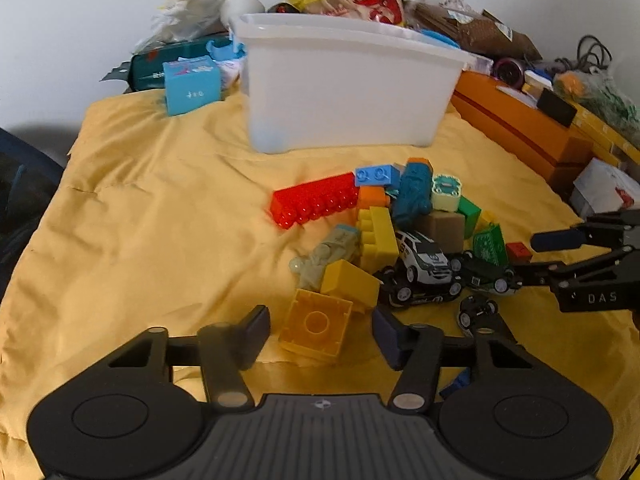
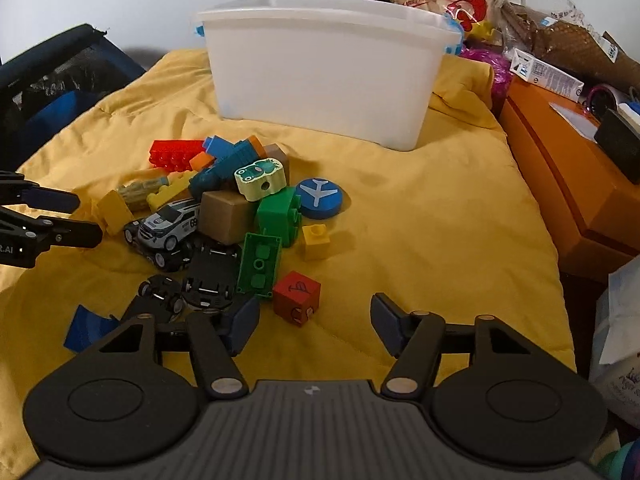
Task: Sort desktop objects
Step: 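Grasp the yellow square plate with the left tool while the right tool grasps the red cube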
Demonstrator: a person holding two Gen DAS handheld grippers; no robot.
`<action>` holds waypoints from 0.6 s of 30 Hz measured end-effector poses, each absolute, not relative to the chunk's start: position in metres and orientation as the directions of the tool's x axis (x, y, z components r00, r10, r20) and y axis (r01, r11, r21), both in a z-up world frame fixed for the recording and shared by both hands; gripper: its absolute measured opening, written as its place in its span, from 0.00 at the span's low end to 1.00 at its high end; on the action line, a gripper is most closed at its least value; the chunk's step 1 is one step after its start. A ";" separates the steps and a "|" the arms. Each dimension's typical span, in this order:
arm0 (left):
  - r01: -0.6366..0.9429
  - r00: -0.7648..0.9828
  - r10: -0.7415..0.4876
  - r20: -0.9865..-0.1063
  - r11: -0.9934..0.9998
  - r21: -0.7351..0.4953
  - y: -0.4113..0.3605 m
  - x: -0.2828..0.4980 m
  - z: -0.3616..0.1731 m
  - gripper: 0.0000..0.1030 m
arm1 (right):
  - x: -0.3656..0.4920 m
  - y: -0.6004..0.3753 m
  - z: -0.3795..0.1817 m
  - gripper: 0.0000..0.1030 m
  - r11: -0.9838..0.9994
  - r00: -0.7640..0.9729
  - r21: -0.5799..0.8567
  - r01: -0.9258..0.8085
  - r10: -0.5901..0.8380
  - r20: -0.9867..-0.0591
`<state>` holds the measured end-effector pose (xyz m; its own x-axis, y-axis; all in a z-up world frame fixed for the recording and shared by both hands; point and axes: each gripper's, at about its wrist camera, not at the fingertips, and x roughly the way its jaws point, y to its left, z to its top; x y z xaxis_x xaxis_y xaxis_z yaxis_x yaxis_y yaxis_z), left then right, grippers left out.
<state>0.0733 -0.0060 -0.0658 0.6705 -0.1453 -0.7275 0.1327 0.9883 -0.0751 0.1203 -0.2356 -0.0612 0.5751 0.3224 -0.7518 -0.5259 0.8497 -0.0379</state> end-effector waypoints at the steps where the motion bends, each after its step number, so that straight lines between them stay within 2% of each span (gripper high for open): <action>1: 0.133 0.669 -0.144 -0.729 0.988 -0.073 -0.007 0.074 -0.067 0.51 | 0.122 -0.235 -0.062 0.58 0.849 0.571 -0.037 -0.528 0.322 -0.755; 4: 0.147 0.664 -0.148 -0.733 0.987 -0.066 -0.010 0.074 -0.069 0.39 | 0.123 -0.232 -0.065 0.48 0.844 0.566 -0.031 -0.535 0.330 -0.756; 5: 0.151 0.662 -0.147 -0.735 0.987 -0.062 -0.010 0.074 -0.069 0.37 | 0.125 -0.232 -0.066 0.45 0.842 0.560 -0.028 -0.539 0.334 -0.759; 8: 0.154 0.666 -0.151 -0.731 0.986 -0.063 -0.010 0.071 -0.068 0.37 | 0.126 -0.230 -0.067 0.29 0.836 0.547 -0.010 -0.549 0.350 -0.761; 18: 0.105 0.716 -0.157 -0.680 0.988 -0.117 -0.001 0.058 -0.040 0.37 | 0.115 -0.243 -0.052 0.28 0.847 0.567 0.029 -0.531 0.381 -0.731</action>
<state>0.0583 -0.0009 -0.0400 0.7161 -0.1569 -0.6802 0.1050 0.9875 -0.1173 0.1147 -0.2435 -0.0517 0.5668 0.3809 -0.7305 -0.5315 0.8466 0.0290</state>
